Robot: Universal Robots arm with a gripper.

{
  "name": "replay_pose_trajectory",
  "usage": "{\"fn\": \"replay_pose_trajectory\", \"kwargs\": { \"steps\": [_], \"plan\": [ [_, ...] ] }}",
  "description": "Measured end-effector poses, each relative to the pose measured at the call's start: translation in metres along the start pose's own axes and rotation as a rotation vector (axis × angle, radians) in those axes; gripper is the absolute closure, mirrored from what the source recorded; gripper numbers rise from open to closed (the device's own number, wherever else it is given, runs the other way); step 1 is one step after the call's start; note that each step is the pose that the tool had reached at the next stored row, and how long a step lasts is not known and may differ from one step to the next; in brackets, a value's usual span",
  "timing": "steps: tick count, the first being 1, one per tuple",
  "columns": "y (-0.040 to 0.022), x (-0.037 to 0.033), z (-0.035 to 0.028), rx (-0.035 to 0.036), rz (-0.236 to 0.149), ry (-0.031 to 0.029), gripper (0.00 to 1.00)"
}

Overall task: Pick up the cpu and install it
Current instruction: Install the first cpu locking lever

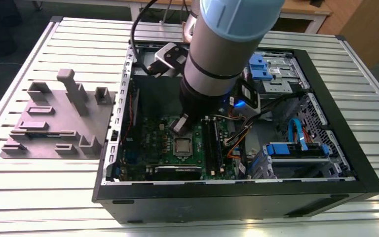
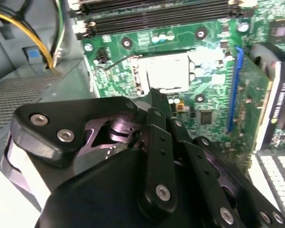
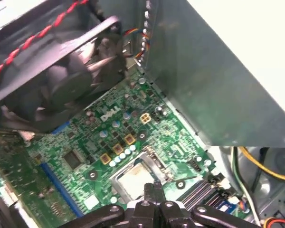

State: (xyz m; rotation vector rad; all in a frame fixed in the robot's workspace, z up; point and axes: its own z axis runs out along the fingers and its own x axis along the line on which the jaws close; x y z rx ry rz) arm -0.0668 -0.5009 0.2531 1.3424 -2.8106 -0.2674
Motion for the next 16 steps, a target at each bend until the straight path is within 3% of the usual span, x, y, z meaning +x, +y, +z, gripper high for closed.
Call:
{"fn": "replay_pose_trajectory", "kwargs": {
  "steps": [3,4,7,9,10,16],
  "plan": [
    [0.0,-0.0074,0.0009,-0.0014,0.0,-0.002,0.9],
    [-0.0006,-0.0084,0.001,-0.009,-0.001,-0.0113,0.9],
    [-0.0022,-0.01,0.001,-0.044,-0.006,-0.0536,0.9],
    [-0.0041,-0.0114,0.0013,-0.0629,-0.009,-0.0769,0.9],
    [-0.0057,-0.0129,0.0019,-0.0654,-0.009,-0.0802,0.9],
    [-0.0144,-0.0242,0.0043,-0.0659,-0.009,-0.0805,0.9]
  ]
}}
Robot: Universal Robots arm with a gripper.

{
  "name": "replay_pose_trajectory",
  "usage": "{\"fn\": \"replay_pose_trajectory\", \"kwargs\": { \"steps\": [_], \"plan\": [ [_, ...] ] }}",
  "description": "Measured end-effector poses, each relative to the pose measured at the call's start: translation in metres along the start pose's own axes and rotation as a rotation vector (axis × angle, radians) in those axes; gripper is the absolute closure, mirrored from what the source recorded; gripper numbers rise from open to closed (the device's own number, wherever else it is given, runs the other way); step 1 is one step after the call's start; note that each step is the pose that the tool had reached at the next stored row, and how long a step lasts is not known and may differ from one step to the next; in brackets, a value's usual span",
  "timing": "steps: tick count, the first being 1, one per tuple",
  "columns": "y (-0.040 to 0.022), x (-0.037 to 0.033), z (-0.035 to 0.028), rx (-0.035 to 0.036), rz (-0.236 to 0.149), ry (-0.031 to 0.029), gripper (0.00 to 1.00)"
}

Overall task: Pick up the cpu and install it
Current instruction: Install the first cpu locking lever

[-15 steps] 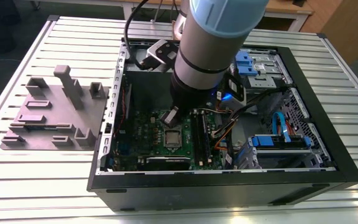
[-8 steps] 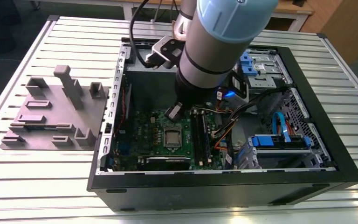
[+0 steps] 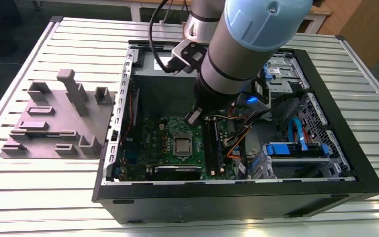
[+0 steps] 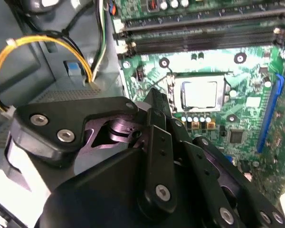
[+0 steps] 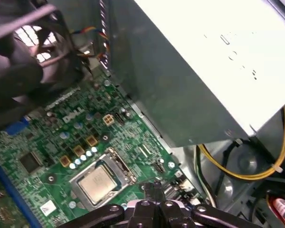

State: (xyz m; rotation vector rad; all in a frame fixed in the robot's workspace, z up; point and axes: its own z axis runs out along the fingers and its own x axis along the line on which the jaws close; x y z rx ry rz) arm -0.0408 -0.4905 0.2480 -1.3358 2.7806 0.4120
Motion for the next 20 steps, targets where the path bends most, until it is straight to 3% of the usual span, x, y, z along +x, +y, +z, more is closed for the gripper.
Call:
{"fn": "replay_pose_trajectory", "kwargs": {
  "steps": [9,20],
  "plan": [
    [-0.0023,-0.0106,0.0055,-0.0011,0.0,-0.0015,0.9],
    [0.0018,-0.0193,0.0143,-0.0025,0.0,-0.0032,0.9]
  ]
}}
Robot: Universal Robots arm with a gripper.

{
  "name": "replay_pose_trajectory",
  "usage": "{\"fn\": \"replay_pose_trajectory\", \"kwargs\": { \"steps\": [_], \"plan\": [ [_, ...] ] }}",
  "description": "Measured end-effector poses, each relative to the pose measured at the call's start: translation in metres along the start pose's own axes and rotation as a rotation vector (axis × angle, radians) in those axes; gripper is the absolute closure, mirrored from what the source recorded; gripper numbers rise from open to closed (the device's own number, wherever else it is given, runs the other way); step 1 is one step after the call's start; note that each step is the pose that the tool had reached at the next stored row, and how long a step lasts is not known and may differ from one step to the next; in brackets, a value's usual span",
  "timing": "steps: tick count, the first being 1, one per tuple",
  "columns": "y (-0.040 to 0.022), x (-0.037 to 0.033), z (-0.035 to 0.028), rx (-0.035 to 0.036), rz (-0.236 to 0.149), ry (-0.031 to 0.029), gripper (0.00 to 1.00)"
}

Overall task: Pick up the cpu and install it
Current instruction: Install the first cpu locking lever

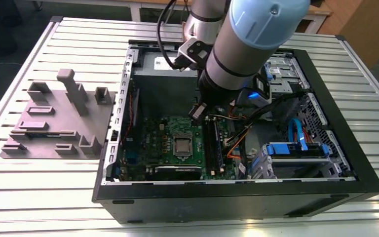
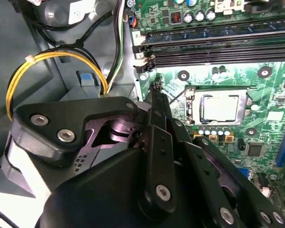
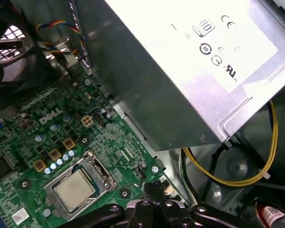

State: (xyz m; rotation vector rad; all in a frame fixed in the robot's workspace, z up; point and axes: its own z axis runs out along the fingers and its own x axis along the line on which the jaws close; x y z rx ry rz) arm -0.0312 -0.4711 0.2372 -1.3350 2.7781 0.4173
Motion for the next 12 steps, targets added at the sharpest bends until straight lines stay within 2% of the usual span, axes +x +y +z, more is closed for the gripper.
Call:
{"fn": "replay_pose_trajectory", "kwargs": {
  "steps": [8,12],
  "plan": [
    [0.0021,-0.0035,0.0075,-0.0016,-0.001,-0.0015,0.9],
    [0.0027,-0.0029,0.0078,-0.0082,-0.047,0.01,0.9]
  ]
}}
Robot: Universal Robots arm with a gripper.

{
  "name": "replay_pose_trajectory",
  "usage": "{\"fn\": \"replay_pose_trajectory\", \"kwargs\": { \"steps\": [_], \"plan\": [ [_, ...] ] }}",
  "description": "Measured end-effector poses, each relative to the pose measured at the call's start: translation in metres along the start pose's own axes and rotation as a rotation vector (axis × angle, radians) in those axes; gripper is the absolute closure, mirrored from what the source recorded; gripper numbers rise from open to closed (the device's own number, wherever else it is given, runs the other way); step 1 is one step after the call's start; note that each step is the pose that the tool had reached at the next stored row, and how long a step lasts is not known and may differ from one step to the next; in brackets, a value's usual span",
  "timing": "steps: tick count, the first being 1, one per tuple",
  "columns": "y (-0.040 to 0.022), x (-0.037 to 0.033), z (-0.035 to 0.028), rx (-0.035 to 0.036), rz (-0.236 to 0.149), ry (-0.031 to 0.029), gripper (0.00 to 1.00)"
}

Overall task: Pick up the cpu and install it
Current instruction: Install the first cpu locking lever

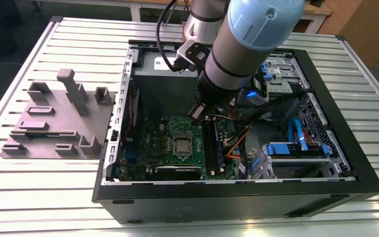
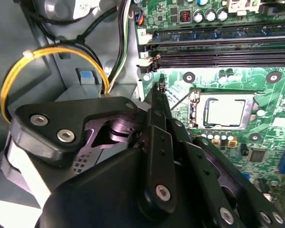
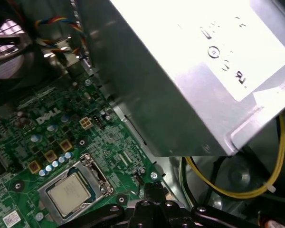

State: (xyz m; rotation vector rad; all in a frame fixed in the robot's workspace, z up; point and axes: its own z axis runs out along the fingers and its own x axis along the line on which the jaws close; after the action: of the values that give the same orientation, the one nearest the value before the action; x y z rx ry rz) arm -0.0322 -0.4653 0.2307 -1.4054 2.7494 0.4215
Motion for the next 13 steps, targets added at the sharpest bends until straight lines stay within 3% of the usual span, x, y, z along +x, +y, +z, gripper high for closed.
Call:
{"fn": "replay_pose_trajectory", "kwargs": {
  "steps": [13],
  "plan": [
    [-0.0003,0.003,-0.0011,0.0073,-0.003,0.012,0.9]
  ]
}}
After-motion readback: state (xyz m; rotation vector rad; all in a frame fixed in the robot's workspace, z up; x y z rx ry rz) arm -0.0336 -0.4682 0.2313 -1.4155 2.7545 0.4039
